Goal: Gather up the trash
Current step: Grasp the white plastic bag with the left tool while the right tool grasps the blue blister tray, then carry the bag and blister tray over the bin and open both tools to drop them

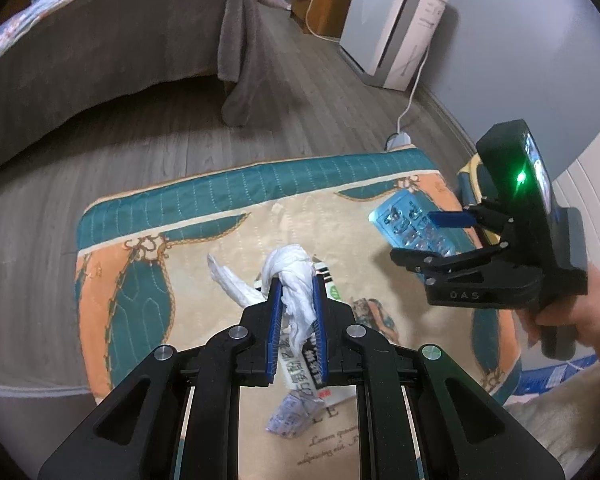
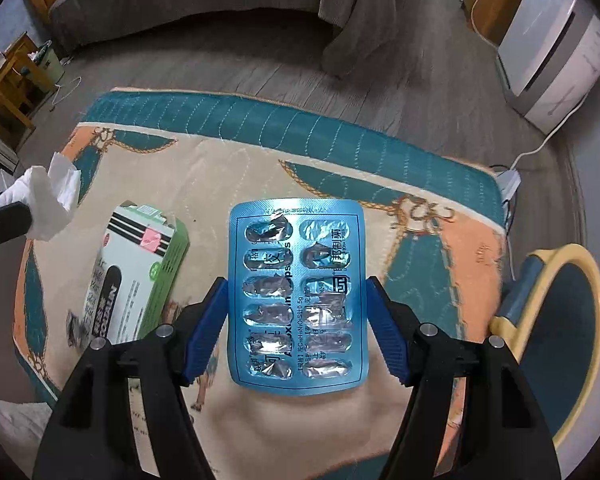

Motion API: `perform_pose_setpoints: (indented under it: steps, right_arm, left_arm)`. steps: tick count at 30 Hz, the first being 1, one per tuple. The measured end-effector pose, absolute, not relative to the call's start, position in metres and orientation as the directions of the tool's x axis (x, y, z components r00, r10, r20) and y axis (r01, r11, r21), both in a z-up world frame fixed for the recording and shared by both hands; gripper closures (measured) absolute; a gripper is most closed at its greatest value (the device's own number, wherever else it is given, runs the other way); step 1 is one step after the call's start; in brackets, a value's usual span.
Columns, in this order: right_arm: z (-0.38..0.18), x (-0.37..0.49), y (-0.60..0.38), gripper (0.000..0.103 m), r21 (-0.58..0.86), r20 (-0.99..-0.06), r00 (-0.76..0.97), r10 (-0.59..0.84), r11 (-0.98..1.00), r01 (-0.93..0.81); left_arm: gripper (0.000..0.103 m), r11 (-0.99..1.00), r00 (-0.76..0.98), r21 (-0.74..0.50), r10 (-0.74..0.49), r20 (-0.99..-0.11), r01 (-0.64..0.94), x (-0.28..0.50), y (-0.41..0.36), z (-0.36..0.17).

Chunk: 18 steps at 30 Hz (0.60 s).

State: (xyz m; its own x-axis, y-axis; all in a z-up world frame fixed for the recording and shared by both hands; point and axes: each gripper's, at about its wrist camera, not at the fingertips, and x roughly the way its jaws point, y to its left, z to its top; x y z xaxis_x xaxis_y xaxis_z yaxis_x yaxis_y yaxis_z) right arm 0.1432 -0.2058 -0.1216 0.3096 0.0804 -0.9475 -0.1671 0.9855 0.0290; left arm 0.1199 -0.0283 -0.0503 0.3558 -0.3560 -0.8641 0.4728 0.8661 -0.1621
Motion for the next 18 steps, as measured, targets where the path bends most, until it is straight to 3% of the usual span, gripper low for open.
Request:
perform_pose_setpoints:
  steps: [18]
  right_arm:
    - [-0.041, 0.087, -0.304, 0.035, 0.063, -0.902, 0.43, 0.047, 0.998, 0.023]
  left_arm:
    - [0.088, 0.769, 0.38, -0.112, -0.43, -0.819, 0.63, 0.062, -0.101, -0.021]
